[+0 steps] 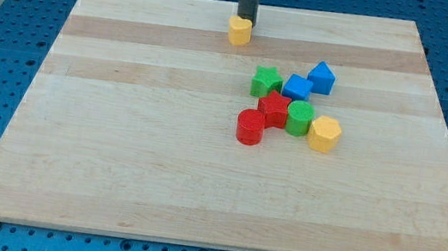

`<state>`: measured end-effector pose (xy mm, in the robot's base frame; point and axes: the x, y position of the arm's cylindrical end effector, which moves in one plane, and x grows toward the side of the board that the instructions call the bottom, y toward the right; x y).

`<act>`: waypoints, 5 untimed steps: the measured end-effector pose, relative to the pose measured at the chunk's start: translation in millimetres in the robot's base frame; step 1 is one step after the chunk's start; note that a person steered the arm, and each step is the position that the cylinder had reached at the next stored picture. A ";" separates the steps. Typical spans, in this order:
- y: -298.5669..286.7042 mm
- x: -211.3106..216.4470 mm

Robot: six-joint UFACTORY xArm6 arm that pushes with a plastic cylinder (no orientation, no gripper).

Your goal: Push the yellow heart closer to the green star

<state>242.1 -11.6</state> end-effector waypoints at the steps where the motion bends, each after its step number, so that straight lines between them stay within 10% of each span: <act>1: -9.9 9.3; 5: -12.9 73.1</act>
<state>315.3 -24.6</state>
